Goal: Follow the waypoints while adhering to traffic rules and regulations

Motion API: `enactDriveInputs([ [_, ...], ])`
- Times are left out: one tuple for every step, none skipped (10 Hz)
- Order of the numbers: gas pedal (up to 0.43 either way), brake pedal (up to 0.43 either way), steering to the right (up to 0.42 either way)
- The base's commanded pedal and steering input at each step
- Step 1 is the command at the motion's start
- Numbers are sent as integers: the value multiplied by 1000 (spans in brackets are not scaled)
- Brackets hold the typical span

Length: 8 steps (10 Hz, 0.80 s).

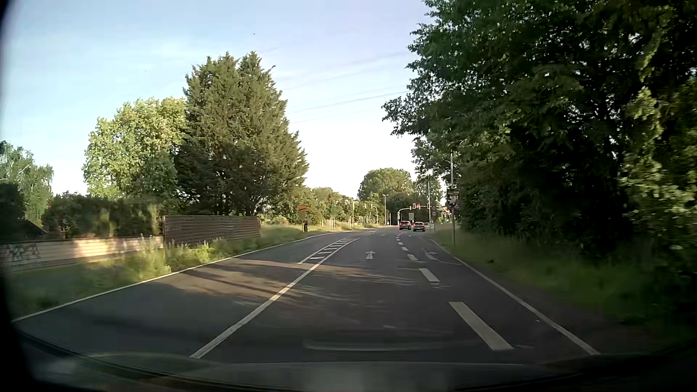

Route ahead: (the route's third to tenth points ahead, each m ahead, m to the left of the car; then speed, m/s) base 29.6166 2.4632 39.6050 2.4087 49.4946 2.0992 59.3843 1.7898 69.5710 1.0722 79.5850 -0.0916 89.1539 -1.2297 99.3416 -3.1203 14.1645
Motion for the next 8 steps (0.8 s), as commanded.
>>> enactDriveInputs([
  [0, 30, 5],
  [0, 30, 5],
  [0, 30, 5],
  [0, 30, 5],
  [0, 30, 5],
  [0, 30, 5],
  [0, 30, 5],
  [0, 30, 5],
])
